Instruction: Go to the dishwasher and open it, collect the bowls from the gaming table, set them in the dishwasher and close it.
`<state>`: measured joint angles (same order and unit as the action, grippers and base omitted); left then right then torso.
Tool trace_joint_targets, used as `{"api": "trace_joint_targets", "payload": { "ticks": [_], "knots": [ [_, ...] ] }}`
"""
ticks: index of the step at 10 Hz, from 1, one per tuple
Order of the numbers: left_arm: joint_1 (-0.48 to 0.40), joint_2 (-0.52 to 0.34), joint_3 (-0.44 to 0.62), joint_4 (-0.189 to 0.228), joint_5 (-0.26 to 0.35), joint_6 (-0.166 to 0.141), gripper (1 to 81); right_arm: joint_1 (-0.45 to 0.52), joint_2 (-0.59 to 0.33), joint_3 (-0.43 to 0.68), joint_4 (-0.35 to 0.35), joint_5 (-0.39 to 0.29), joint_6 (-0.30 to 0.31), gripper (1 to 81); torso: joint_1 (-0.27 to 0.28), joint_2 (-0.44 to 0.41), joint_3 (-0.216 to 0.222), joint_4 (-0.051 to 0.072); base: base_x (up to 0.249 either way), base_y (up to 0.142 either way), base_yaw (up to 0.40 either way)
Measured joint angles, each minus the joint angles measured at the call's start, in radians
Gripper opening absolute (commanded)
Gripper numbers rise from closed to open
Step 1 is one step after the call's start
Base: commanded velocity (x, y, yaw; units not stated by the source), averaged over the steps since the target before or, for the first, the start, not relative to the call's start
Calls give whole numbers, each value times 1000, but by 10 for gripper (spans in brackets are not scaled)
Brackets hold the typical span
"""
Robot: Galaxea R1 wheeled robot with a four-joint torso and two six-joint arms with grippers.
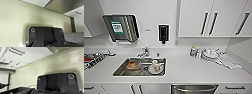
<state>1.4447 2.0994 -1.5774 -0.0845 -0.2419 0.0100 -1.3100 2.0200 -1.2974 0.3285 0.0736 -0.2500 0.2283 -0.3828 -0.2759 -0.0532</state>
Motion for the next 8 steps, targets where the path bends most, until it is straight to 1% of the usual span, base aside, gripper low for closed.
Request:
{"api": "trace_joint_targets", "payload": {
  "ticks": [1, 3, 6, 7, 8],
  "knots": [
    [-23, -38, 55, -1, -1, -6, 811, 13, 1, 0, 0, -1, 9, 811, 23, -37, 0, 0, 0, 0, 0],
    [-64, -113, 178, -1, -1, -9, 811, 44, 2, 2, 1, -5, 31, 811, 68, -108, 0, 0, 0, 0, 0],
    [-97, -266, 362, -1, 0, -10, 811, 80, -3, 2, 4, -19, 77, 811, 135, -214, -1, 0, 0, 0, 0],
    [-99, -313, 408, -1, 0, -10, 811, 93, -8, 4, 4, -19, 88, 811, 150, -239, -10, 0, 0, 0, 0],
    [-100, -353, 449, -1, 0, -10, 811, 104, -14, 14, 4, -21, 96, 811, 166, -265, -30, 0, 0, 0, 0]
  ]
}}
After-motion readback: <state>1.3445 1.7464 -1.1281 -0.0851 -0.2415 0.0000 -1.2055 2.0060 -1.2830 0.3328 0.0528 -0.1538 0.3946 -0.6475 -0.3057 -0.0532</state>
